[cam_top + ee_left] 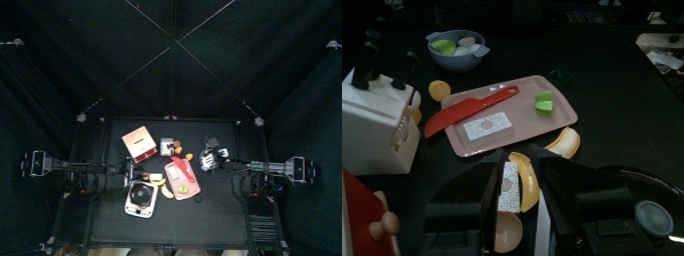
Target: Grab starfruit top
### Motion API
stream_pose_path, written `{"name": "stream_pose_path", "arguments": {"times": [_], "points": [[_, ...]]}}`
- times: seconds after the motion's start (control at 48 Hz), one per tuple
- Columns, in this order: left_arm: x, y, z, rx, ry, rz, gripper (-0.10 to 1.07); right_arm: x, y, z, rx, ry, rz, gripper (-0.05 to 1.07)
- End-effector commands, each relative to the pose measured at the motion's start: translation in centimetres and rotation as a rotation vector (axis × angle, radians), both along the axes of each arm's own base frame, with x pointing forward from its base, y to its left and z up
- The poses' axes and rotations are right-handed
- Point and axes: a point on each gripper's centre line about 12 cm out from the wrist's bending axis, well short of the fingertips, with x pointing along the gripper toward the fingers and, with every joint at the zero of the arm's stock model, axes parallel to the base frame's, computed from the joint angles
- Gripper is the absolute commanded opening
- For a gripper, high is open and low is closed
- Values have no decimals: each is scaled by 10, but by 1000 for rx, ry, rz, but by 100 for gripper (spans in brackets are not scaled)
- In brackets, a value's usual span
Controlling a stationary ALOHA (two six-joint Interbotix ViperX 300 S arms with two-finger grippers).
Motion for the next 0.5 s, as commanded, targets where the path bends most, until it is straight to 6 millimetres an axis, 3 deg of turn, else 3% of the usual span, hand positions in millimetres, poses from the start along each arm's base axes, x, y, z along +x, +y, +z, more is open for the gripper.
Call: {"name": "stream_pose_path", "arguments": {"times": [0.0, 0.167, 0.479], "points": [[3, 0, 5, 1, -18, 0, 71, 4, 2, 13, -25, -36, 22, 71], [3, 0, 5, 3, -20, -2, 71, -1, 1, 7, -56, -6, 43, 77], [2, 1, 5, 3, -20, 1, 71, -14, -3, -17, -28, 50, 28, 104]]}}
